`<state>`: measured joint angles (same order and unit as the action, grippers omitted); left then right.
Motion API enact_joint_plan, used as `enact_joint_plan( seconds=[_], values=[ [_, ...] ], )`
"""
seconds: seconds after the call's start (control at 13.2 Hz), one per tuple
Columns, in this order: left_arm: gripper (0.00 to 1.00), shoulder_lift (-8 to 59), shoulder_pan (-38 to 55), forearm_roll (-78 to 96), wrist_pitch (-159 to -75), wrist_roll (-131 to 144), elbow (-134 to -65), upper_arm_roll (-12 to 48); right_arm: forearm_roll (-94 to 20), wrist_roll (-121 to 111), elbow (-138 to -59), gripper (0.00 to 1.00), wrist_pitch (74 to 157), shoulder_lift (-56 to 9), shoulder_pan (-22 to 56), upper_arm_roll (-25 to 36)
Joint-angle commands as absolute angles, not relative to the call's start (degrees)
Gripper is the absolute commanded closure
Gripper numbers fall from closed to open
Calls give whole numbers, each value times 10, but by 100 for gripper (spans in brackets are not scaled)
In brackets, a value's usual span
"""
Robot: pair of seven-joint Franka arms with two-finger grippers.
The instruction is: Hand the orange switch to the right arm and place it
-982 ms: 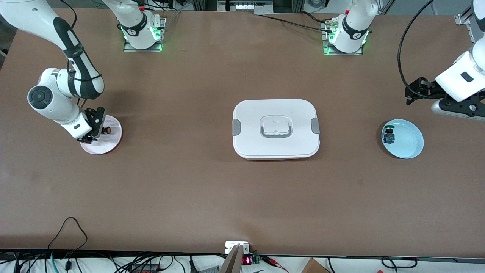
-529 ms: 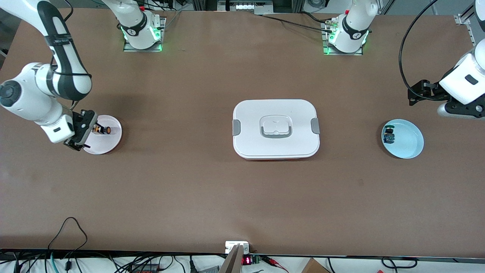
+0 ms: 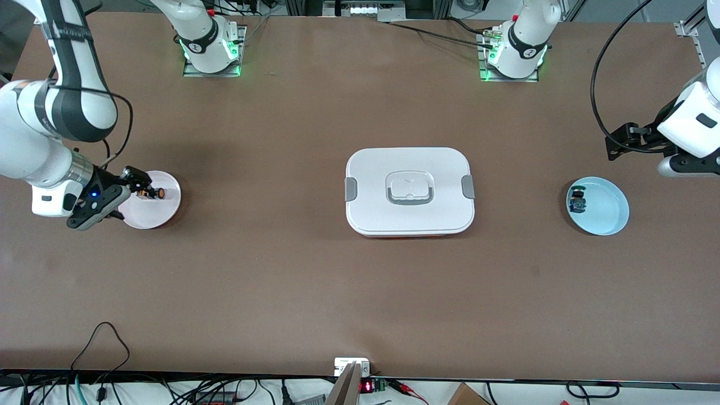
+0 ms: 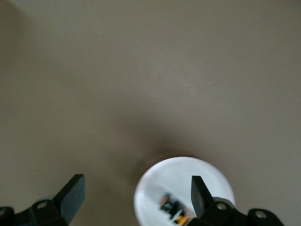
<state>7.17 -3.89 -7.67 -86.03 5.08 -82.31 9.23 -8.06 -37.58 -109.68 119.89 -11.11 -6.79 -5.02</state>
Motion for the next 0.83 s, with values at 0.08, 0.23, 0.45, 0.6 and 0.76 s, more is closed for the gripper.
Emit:
enact_joint_plan(
  seconds=[0.08,0.23,0.45,0.6,0.76],
  values=[
    [0,81,-39,-51,-846,85,-802,94,-95,-175,-1032,0,1028,-66,-58,-48],
    [0,81,-38,-51,-846,85,-802,94,-78,-114,-964,0,913,-65,-55,-47],
    [0,81,-38,-49,-846,85,-802,94,-2,-85,-925,0,844,-62,-34,-39],
    [0,81,-38,-49,-846,85,-802,94,84,-83,-925,0,854,-61,20,1],
    [0,81,-38,-49,-846,85,-802,94,83,-81,-924,0,903,-63,18,8]
  ],
)
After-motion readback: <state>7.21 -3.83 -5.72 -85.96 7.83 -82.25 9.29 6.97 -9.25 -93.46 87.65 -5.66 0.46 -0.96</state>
